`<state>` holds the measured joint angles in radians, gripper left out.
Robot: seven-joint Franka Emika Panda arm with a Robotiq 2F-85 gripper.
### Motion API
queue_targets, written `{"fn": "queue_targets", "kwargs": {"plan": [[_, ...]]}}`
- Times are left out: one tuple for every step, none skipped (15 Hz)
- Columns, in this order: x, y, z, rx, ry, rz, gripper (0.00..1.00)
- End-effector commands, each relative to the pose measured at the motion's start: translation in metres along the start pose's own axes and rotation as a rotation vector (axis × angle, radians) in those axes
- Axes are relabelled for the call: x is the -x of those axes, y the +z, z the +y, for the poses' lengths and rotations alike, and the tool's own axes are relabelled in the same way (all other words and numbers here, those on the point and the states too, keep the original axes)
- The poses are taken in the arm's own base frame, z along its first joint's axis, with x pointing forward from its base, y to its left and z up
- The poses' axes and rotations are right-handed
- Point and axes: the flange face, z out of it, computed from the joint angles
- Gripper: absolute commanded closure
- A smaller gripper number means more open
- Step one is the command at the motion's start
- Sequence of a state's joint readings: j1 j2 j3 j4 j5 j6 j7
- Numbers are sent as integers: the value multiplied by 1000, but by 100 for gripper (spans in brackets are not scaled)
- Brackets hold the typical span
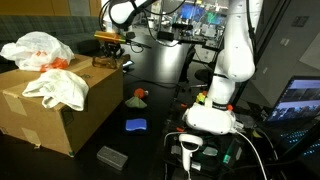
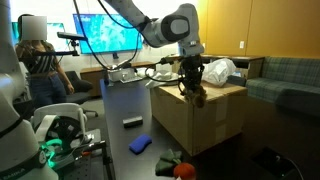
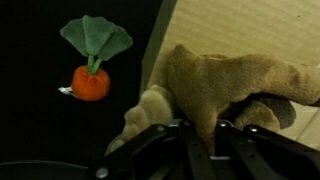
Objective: Take the objects on the box and put it on the table while putting the objects on the table on the box
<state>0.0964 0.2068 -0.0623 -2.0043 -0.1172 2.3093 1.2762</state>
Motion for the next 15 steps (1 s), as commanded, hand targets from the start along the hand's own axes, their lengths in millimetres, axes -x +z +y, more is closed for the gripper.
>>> {"fn": "queue_targets", "kwargs": {"plan": [[-5, -4, 59, -43, 85, 5, 97], [-7, -1, 75, -44, 112, 1, 97], [-9, 2, 86, -47, 134, 0, 97], [-11, 5, 100, -50, 157, -3, 97], [-13, 7, 111, -56, 177, -6, 97], [-15, 8, 124, -61, 195, -9, 97], [-17, 10, 132, -71, 210, -9, 97], [-20, 9, 143, -80, 219, -10, 97], [-21, 10, 149, -91, 229, -8, 97], [-21, 9, 155, -100, 239, -3, 97], [-22, 6, 160, -112, 233, 4, 97], [-26, 3, 163, -122, 231, 12, 97], [-28, 1, 163, -134, 227, 19, 97], [-31, -2, 161, -145, 213, 28, 97], [-32, -3, 156, -149, 197, 35, 97]]}}
